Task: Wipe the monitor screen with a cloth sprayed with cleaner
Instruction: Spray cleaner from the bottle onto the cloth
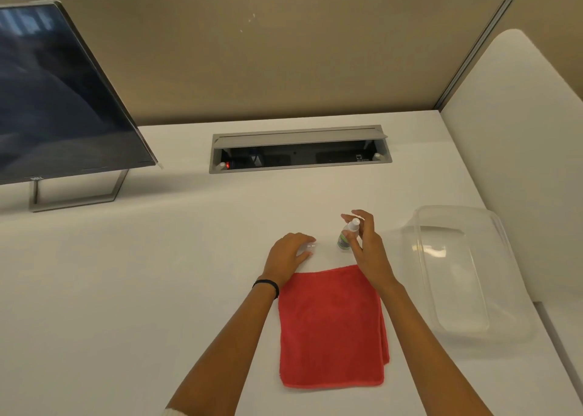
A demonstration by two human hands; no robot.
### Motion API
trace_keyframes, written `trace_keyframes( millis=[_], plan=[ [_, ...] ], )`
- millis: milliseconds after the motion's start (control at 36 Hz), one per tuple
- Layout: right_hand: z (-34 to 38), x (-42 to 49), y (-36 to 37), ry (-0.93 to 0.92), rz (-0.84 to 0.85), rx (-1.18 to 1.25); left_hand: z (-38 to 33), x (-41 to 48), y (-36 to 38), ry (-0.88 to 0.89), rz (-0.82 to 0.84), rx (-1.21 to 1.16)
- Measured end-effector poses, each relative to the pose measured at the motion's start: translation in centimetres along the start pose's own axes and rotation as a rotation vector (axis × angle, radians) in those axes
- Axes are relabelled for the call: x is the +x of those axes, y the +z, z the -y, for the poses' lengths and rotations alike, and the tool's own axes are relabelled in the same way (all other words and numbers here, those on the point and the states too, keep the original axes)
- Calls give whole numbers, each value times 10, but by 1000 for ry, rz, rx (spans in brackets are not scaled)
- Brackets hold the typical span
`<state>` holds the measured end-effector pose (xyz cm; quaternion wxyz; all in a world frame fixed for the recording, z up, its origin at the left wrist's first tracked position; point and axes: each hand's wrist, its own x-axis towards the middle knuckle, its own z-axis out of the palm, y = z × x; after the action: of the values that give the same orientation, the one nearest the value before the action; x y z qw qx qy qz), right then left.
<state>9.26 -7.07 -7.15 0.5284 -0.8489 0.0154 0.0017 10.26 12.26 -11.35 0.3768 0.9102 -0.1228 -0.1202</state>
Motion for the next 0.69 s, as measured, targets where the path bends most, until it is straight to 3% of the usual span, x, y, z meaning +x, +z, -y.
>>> trace_keyframes(
  millis=[194, 361, 556, 694],
  plan=[
    [-2, -11, -7, 55, 25, 17, 8, -16, -11, -100, -109, -100],
    [-7, -44, -9, 129, -113, -14, 17, -42, -18, -184, -223, -209],
    [-16, -101, -3, 194, -202, -141, 21, -70, -12, -374, -48, -405],
    [-22, -129, -1, 281, -170, -157, 10, -88, -11, -448, -55, -504]
  ],
)
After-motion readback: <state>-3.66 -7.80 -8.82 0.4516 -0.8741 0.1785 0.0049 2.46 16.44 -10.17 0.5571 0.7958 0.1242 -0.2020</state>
